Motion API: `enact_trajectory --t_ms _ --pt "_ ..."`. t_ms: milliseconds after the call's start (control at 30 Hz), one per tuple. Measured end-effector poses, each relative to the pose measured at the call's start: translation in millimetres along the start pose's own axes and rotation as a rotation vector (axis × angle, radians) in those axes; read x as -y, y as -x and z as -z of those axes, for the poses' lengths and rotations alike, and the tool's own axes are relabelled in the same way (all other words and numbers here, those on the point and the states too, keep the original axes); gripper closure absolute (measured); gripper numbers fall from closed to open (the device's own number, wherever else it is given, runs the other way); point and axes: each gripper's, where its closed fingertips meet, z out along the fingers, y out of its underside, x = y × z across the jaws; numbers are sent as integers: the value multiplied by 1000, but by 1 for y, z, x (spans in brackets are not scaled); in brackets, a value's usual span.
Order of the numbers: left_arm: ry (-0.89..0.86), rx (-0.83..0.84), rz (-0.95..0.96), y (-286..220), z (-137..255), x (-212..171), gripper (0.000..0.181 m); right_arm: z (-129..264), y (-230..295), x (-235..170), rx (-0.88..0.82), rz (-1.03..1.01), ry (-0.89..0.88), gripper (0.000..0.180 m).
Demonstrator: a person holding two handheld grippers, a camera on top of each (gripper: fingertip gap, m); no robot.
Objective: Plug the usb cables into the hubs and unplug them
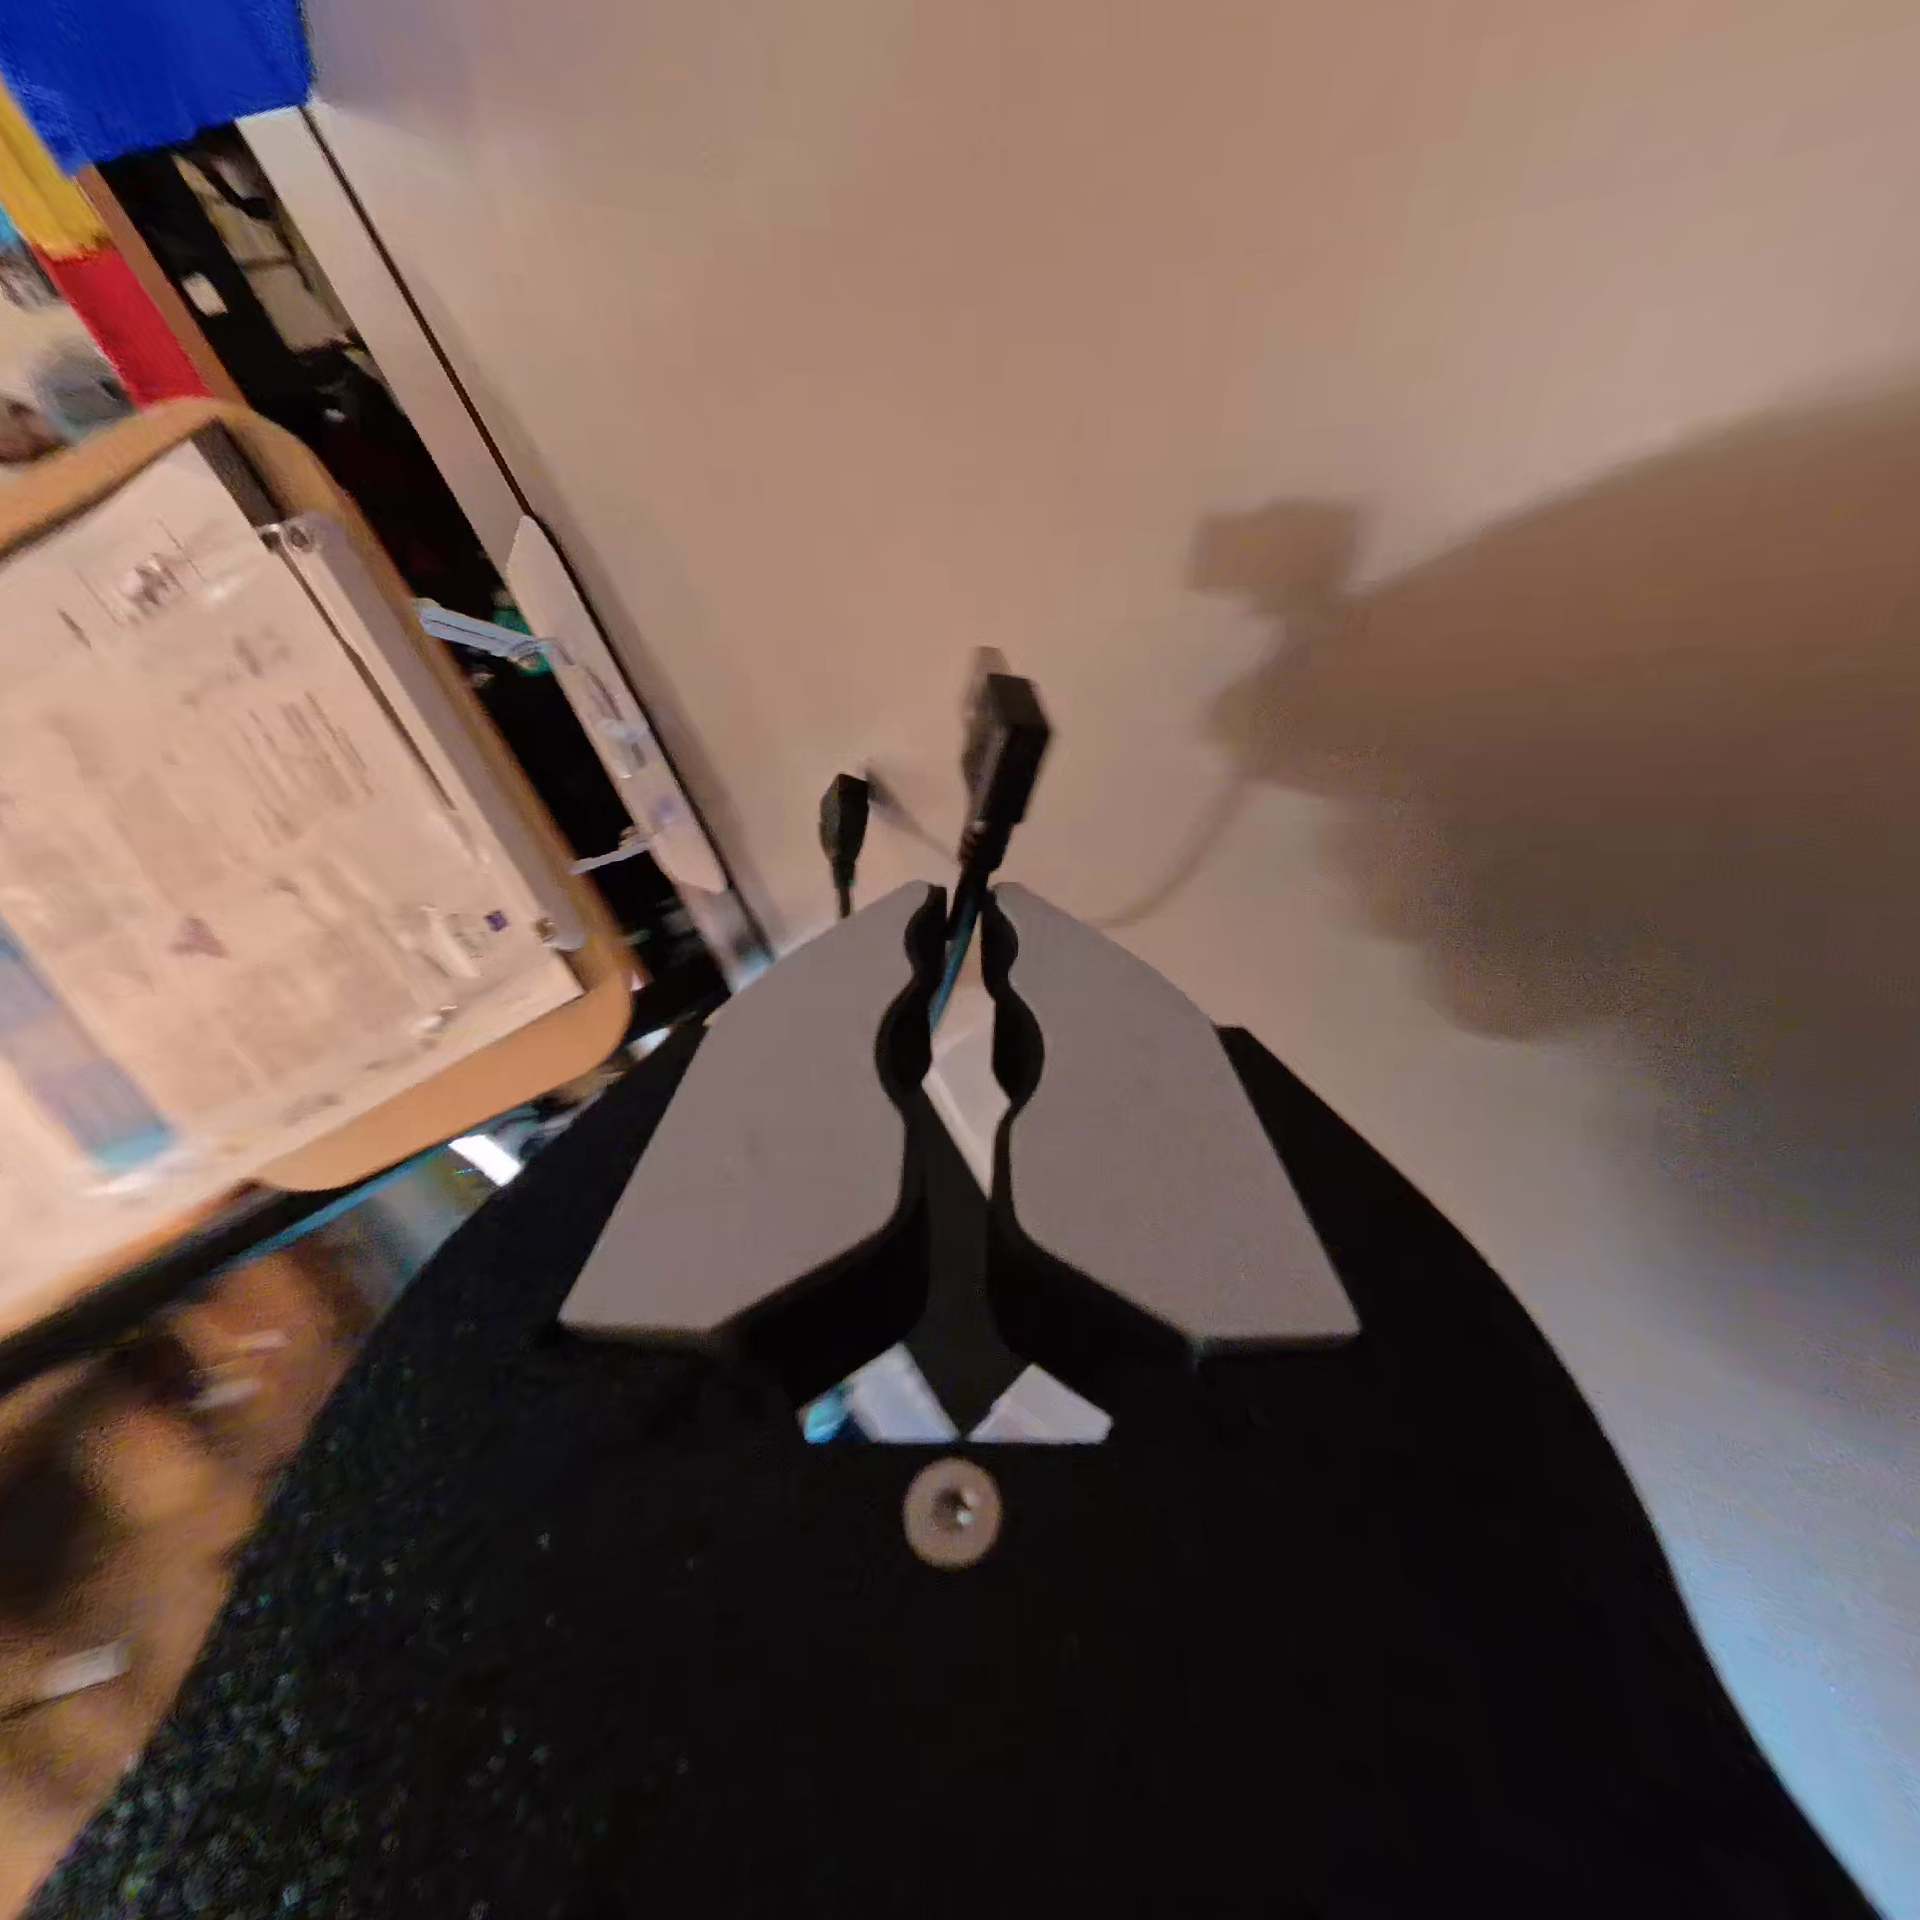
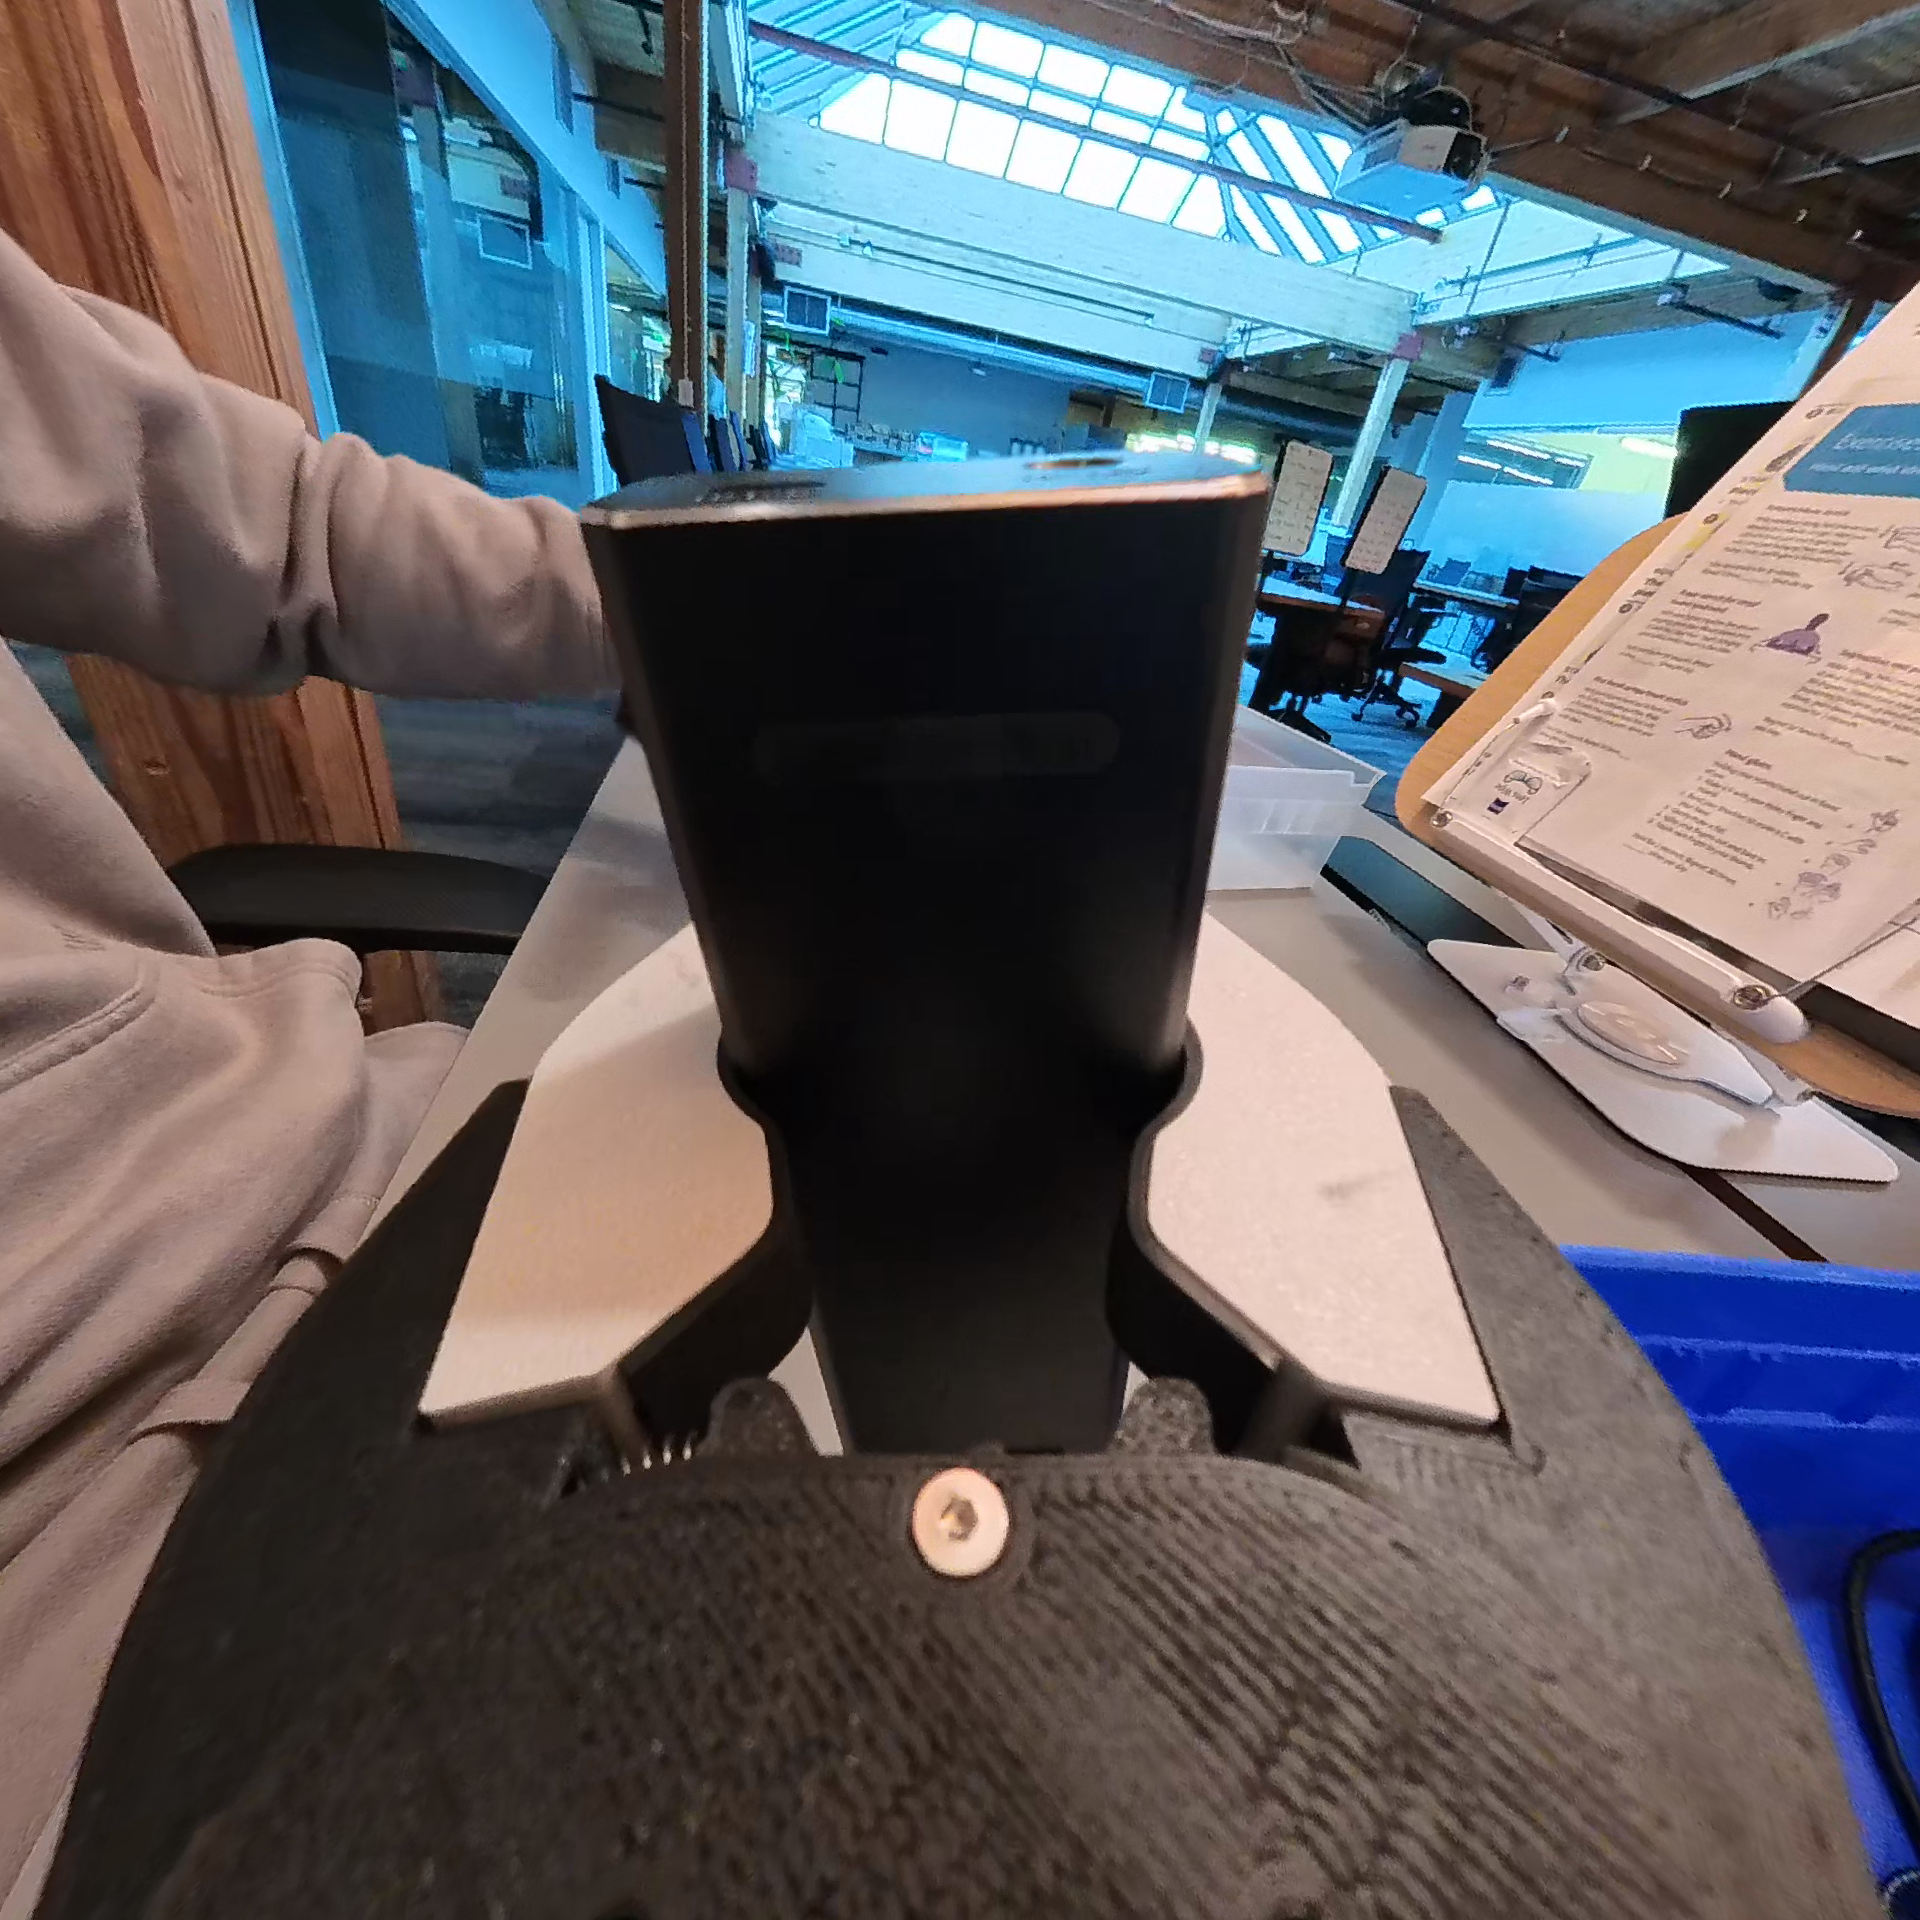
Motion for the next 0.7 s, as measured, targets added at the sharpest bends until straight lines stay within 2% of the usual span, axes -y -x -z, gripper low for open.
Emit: enact_trajectory --t_ms 167,300,367,467,533,600,700 --pt "-321 -178 611 70 32 54 176 5 -3 0 -9 -4 -8 107" --pt "-723 -567 1371 125 58 99 176 8 -3 -1 -12 -8 -10 107" --pt "-826 -695 1638 133 52 105 176 9 -4 -2 -14 -10 -8 107" --pt "-936 -876 2006 121 27 113 176 10 -4 -2 -12 -15 -11 107" --pt "-874 -921 2147 90 -2 118 176 10 -4 -4 -14 -18 -5 107" --pt "-765 -863 2217 60 -28 118 176 10 -4 -7 -10 -23 -1 107" --pt "-591 -673 2110 31 -50 111 175 10 -5 -10 -10 -32 3 107"
